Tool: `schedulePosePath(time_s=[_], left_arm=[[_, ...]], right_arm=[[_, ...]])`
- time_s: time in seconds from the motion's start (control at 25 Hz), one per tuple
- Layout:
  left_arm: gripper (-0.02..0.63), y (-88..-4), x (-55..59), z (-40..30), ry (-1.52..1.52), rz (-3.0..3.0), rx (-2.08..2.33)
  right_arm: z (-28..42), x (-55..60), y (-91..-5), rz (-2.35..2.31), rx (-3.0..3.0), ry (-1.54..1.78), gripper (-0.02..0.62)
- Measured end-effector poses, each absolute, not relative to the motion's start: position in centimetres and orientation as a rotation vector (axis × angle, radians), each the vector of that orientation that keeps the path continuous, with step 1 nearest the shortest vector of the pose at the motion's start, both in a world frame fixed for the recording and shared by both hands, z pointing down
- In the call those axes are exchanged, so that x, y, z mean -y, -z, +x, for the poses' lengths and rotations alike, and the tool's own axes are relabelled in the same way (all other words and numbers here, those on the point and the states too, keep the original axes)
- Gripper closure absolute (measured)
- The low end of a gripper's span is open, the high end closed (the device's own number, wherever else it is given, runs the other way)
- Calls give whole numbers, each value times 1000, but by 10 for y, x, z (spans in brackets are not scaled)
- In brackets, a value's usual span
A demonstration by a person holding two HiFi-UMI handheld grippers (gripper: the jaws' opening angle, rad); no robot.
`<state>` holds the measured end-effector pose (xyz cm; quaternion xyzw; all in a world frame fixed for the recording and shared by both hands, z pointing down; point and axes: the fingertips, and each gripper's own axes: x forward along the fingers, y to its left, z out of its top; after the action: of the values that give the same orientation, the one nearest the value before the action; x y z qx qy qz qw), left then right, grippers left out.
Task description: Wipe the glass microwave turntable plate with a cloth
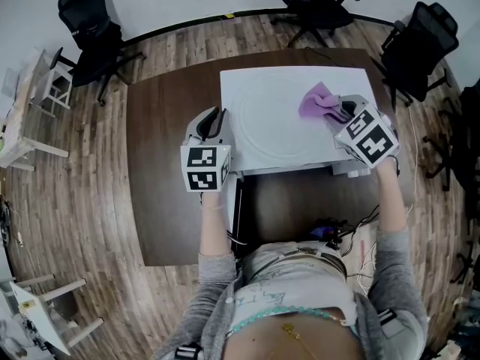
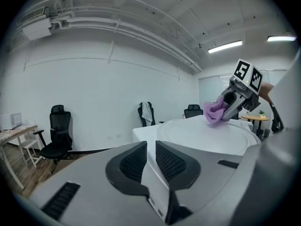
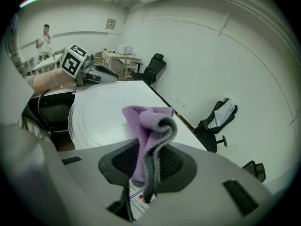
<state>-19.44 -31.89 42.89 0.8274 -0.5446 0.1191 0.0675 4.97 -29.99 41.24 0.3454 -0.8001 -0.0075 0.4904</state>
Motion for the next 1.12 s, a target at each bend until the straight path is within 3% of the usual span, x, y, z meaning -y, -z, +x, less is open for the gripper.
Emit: schedulePosePath(time_s=[1.12], left_arm=[[546, -427, 320, -197, -348, 2488, 1626]], right_arm=[[13, 224, -415, 788, 1935, 75, 497]])
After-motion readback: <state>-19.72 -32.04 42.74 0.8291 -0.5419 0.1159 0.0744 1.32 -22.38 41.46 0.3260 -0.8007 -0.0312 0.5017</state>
